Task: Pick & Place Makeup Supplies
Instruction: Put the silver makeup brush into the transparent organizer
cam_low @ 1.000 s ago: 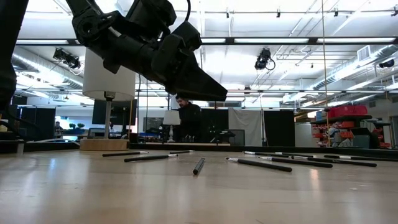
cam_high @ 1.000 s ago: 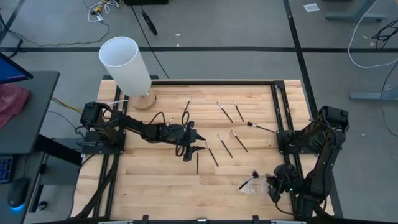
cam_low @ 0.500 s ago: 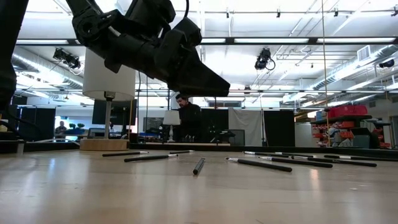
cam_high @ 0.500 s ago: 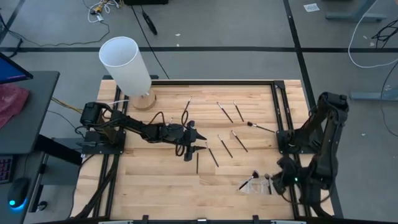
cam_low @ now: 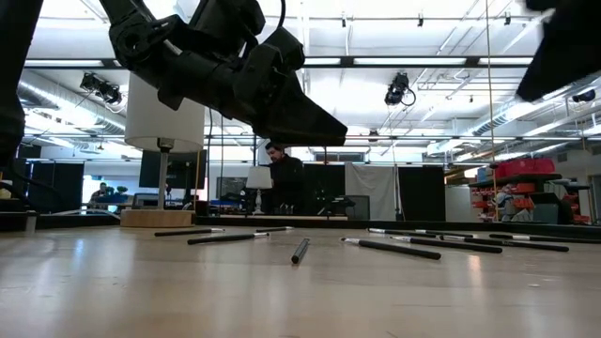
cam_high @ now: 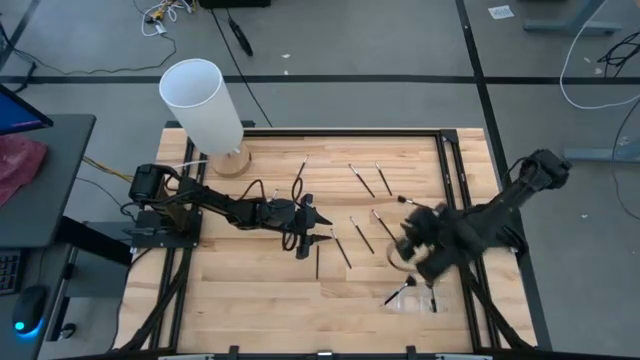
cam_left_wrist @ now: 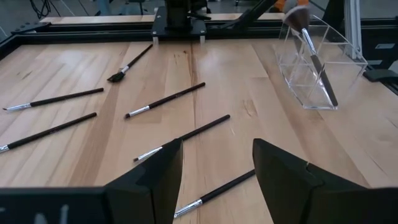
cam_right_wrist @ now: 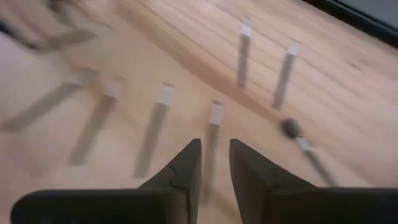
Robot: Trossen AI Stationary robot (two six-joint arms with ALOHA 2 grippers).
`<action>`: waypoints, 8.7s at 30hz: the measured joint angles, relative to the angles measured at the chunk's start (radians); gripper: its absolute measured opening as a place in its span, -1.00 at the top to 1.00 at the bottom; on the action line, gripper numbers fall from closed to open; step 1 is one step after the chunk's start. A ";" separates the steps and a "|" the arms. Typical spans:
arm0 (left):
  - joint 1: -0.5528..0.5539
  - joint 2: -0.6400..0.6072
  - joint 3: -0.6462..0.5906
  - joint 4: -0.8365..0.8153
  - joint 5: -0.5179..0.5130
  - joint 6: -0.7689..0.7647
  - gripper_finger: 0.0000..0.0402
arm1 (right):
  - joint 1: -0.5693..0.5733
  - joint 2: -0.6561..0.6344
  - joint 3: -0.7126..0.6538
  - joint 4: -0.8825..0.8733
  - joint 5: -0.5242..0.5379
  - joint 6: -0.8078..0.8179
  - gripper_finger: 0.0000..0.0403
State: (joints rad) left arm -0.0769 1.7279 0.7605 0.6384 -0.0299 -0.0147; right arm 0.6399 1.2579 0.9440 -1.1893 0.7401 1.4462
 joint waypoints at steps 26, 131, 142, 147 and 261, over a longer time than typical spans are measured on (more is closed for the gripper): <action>0.001 0.000 0.000 -0.046 0.000 0.035 0.02 | -1.041 0.001 -0.375 0.518 -0.602 -1.174 0.08; -0.002 0.001 -0.001 -0.109 0.001 0.035 0.02 | -0.635 0.179 -0.783 1.370 -0.038 -0.616 0.50; -0.018 0.001 -0.001 -0.109 0.007 0.036 0.02 | -0.596 0.233 -0.781 1.416 0.011 -0.627 0.95; -0.017 0.001 -0.001 -0.109 0.008 0.036 0.02 | -0.568 0.237 -0.784 1.434 0.028 -0.662 0.97; -0.021 -0.039 0.247 -0.243 0.150 0.209 0.90 | -0.207 0.162 -0.235 1.317 -0.228 -1.198 0.02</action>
State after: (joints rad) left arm -0.0982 1.6886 1.0077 0.3950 0.1199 0.1944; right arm 0.4332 1.4199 0.7094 0.1275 0.5118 0.2485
